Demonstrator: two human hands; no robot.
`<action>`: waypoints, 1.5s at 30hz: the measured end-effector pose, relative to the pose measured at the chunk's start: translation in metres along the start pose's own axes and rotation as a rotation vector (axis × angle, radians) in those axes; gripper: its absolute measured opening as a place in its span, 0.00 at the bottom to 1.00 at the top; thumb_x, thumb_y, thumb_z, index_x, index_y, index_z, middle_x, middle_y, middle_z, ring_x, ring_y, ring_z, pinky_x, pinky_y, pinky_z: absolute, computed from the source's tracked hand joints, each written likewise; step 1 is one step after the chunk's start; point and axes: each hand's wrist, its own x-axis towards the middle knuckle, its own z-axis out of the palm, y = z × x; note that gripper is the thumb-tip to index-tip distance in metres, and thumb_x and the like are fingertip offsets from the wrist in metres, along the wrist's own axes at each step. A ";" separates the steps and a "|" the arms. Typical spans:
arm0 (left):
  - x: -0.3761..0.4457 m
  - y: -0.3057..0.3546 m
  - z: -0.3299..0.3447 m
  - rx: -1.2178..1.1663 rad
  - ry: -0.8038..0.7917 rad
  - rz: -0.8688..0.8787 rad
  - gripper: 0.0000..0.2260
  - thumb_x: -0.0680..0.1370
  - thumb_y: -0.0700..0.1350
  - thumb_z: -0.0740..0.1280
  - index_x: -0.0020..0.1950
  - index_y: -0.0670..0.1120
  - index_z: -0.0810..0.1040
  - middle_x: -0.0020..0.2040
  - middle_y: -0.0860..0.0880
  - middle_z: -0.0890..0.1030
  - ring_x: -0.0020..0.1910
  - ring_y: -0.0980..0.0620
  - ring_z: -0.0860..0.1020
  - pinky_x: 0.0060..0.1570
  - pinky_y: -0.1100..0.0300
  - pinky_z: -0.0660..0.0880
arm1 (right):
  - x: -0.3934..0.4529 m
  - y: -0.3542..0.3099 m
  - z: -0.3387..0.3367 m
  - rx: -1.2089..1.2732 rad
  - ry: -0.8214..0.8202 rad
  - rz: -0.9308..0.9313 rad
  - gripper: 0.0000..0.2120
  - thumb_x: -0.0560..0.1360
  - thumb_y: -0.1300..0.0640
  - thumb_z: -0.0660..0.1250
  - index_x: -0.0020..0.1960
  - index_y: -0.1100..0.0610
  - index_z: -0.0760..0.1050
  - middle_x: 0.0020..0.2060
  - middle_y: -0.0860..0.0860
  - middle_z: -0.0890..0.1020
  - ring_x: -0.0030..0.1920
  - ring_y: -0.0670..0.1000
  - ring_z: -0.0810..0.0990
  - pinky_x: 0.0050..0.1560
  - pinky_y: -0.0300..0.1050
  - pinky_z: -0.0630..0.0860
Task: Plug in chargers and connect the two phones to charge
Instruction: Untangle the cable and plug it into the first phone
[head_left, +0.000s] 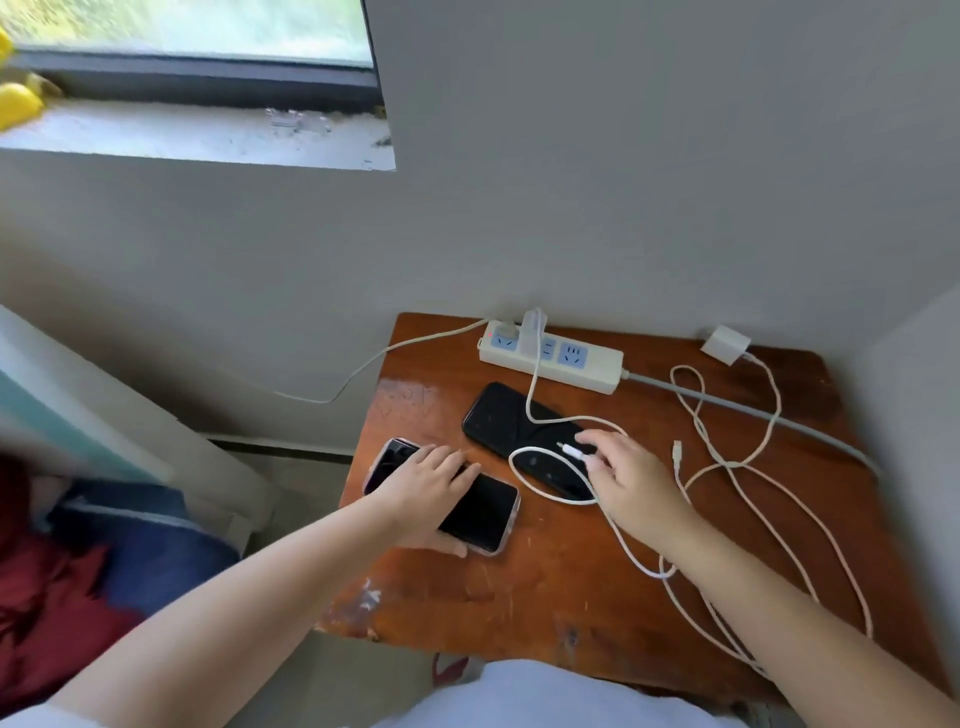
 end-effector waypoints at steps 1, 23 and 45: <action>0.000 0.000 0.002 0.004 -0.001 -0.004 0.44 0.69 0.67 0.62 0.73 0.43 0.49 0.73 0.40 0.59 0.71 0.40 0.56 0.71 0.47 0.50 | -0.003 -0.001 0.007 -0.070 -0.017 -0.038 0.12 0.78 0.59 0.55 0.57 0.59 0.74 0.47 0.51 0.75 0.45 0.48 0.75 0.39 0.33 0.71; -0.061 0.030 -0.013 -0.486 0.539 -0.222 0.41 0.53 0.50 0.81 0.56 0.28 0.72 0.51 0.30 0.79 0.49 0.30 0.77 0.45 0.36 0.75 | -0.009 -0.051 -0.014 -0.119 0.035 -0.642 0.06 0.62 0.70 0.74 0.38 0.64 0.82 0.32 0.58 0.84 0.33 0.52 0.82 0.37 0.37 0.76; -0.057 0.036 -0.010 -0.437 0.526 -0.165 0.38 0.56 0.56 0.79 0.55 0.32 0.75 0.49 0.36 0.82 0.48 0.37 0.80 0.41 0.46 0.79 | 0.003 -0.052 -0.009 -0.246 -0.079 -0.702 0.07 0.60 0.70 0.76 0.36 0.63 0.82 0.29 0.57 0.84 0.31 0.52 0.82 0.41 0.38 0.74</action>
